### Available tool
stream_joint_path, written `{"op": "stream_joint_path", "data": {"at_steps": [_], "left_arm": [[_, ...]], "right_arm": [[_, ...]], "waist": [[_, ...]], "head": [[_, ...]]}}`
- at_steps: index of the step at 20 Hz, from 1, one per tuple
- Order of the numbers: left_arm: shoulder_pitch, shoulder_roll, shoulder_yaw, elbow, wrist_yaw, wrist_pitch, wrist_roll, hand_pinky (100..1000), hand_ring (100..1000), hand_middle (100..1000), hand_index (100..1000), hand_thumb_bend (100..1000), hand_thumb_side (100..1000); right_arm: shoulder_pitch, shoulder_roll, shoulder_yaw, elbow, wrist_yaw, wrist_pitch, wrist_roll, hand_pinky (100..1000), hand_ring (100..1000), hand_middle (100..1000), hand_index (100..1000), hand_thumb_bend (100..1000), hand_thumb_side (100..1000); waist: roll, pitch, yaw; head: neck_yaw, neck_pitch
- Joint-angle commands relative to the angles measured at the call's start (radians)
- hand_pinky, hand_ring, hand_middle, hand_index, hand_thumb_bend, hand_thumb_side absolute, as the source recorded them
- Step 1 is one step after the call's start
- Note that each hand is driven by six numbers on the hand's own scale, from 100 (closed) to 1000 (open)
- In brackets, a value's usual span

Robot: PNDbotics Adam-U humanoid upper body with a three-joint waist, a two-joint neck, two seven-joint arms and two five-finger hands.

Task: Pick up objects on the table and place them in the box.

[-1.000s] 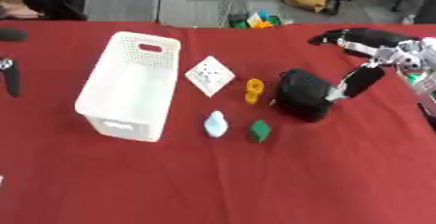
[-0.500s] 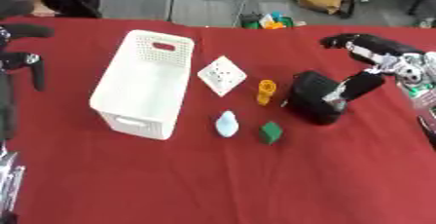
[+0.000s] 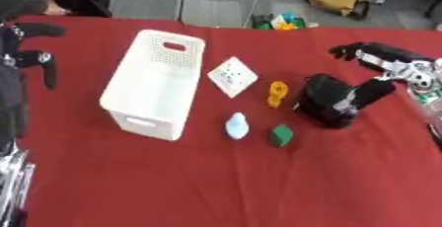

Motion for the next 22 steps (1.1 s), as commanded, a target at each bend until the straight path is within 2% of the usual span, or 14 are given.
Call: {"op": "stream_joint_path", "data": {"at_steps": [1,9,14,22], "left_arm": [[-0.011,0.005,-0.004,-0.016,0.006,0.000,-0.006,158,653,743,869,100,1000],[-0.012,0.004,-0.003,-0.016,0.006,0.001,-0.006,158,654,744,869,100,1000],[-0.012,0.003,-0.003,-0.016,0.005,0.002,-0.005,156,654,744,869,100,1000],[-0.012,0.002,-0.002,-0.016,0.002,0.002,-0.005,155,654,744,869,100,1000]], "right_arm": [[-0.021,0.000,-0.015,-0.001,-0.006,0.021,0.002,877,905,887,1000,983,418],[-0.022,0.050,-0.029,0.008,0.079,0.116,-0.034,884,916,891,1000,975,426],[-0.020,0.093,-0.051,-0.021,0.126,0.175,-0.069,880,905,883,1000,993,425],[-0.010,0.114,-0.061,-0.031,0.205,0.209,-0.095,900,923,897,1000,957,434]], "waist": [[0.002,-0.016,-0.002],[0.002,-0.014,-0.002],[0.002,-0.009,-0.004],[0.002,-0.005,-0.004]], "head": [[0.008,-0.008],[0.015,-0.023],[0.023,-0.032],[0.026,-0.040]]}}
